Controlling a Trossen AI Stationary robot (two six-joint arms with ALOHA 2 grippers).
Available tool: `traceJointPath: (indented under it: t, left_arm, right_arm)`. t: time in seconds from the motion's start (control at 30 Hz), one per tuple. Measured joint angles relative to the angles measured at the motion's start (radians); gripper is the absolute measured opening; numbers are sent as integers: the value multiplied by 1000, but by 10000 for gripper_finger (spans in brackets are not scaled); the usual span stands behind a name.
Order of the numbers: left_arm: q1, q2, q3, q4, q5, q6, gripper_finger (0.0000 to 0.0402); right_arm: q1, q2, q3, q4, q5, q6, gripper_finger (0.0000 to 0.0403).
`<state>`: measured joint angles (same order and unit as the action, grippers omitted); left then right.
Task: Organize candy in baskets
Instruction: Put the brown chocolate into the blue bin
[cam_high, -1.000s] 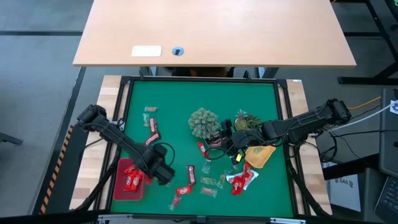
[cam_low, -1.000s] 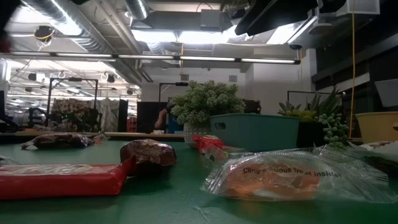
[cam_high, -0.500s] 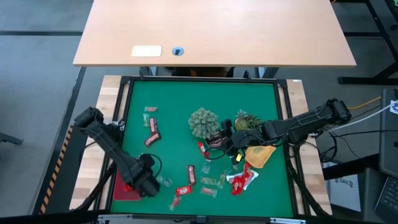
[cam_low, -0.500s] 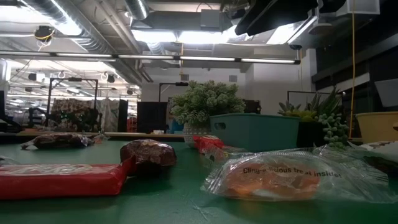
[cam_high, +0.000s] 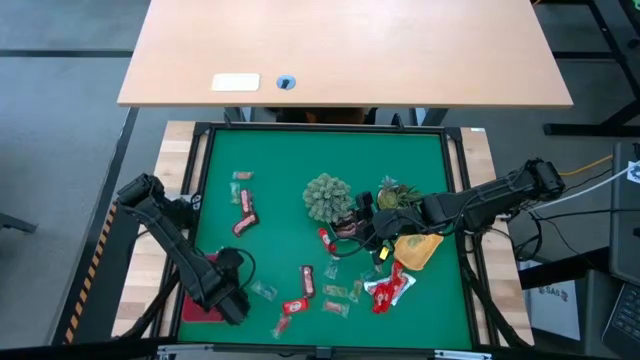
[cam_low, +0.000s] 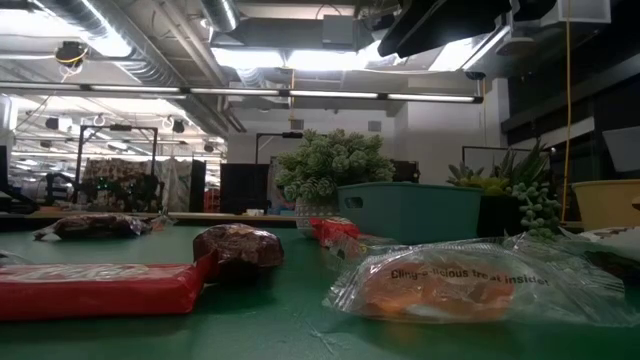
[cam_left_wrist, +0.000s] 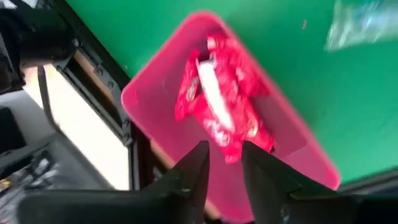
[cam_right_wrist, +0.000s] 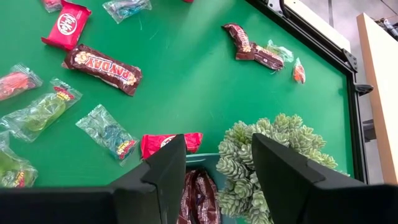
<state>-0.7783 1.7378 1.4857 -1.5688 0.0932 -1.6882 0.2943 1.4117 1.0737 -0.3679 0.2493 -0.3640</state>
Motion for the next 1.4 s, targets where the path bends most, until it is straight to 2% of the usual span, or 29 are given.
traceJointPath:
  t: [0.17, 0.5, 0.83, 1.4]
  left_arm:
    - [29, 0, 0, 49, -98, -65, 126]
    - [99, 0, -1, 227, -254, -63, 182]
    - [171, 11, -1, 484, -428, -63, 198]
    - [304, 176, -1, 752, -413, -63, 193]
  right_arm:
    - [0, 0, 0, 0, 0, 0, 184]
    - [0, 0, 0, 0, 0, 0, 184]
    - [0, 0, 0, 0, 0, 0, 184]
    - [0, 0, 0, 0, 0, 0, 184]
